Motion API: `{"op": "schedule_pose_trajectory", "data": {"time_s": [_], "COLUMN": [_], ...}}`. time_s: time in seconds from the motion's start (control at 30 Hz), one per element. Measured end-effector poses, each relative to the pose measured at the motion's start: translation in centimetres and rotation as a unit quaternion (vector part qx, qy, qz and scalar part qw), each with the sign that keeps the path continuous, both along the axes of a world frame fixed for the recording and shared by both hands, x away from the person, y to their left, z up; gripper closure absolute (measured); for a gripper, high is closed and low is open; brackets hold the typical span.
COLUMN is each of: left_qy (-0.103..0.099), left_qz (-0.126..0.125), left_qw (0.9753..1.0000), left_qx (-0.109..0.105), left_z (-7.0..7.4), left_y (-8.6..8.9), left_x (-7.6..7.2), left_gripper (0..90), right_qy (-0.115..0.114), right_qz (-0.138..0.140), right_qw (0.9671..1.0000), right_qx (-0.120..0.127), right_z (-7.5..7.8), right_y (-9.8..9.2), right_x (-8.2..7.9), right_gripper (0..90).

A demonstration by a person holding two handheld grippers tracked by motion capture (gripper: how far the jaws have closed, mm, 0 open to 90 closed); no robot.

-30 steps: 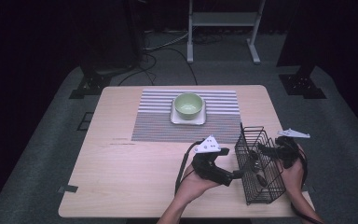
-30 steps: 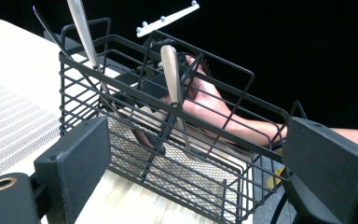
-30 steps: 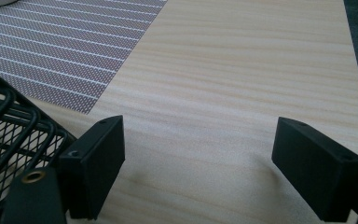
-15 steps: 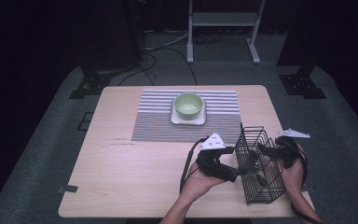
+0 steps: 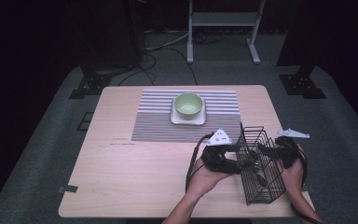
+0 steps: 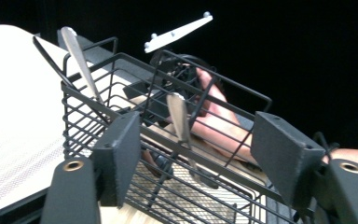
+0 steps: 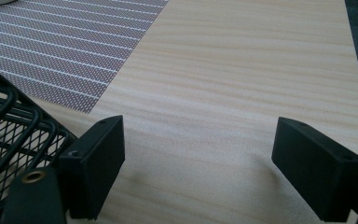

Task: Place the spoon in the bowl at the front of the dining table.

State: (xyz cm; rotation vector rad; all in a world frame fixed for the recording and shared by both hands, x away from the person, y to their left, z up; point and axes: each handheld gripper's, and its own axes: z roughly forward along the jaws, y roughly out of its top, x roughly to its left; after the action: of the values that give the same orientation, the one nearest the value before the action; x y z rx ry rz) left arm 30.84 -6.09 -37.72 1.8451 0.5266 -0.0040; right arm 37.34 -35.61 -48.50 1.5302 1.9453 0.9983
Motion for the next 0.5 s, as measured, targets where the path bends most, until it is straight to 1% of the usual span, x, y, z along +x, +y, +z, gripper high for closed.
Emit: {"op": "schedule_pose_trajectory", "data": {"time_s": [0.07, 0.2, 0.23, 0.27, 0.3, 0.37, 0.5], "left_qy": [-0.002, -0.008, -0.01, -0.01, -0.01, -0.008, -0.005], "left_qz": [0.002, 0.006, 0.01, 0.01, 0.009, 0.007, 0.006], "left_qw": [1.0, 0.9999, 0.9998, 0.9998, 0.9998, 0.9998, 0.9999], "left_qx": [0.005, 0.012, 0.012, 0.012, 0.013, 0.014, 0.012], "left_z": [0.12, 0.18, 0.14, 0.14, 0.12, 0.01, -0.19], "left_y": [-0.11, -0.26, -0.23, -0.23, -0.2, -0.21, -0.28], "left_x": [0.11, 0.25, 0.3, 0.3, 0.34, 0.41, 0.55], "left_gripper": [38.6, 49.3, 54.1, 56.3, 56.3, 60.6, 66.0], "right_qy": [0.0, 0.0, 0.0, 0.0, 0.0, 0.0, 0.0], "right_qz": [0.0, 0.0, 0.0, 0.0, 0.0, 0.0, 0.0], "right_qw": [1.0, 1.0, 1.0, 1.0, 1.0, 1.0, 1.0], "right_qx": [0.0, 0.0, 0.0, 0.0, 0.001, 0.001, 0.001], "right_z": [0.0, 0.0, 0.0, 0.0, 0.0, 0.0, 0.01], "right_y": [0.02, 0.01, 0.0, 0.0, -0.01, 0.0, 0.0], "right_x": [-0.01, 0.0, 0.0, 0.0, 0.0, 0.0, -0.01], "right_gripper": [16.1, 16.1, 16.1, 16.1, 16.1, 16.0, 16.0]}}
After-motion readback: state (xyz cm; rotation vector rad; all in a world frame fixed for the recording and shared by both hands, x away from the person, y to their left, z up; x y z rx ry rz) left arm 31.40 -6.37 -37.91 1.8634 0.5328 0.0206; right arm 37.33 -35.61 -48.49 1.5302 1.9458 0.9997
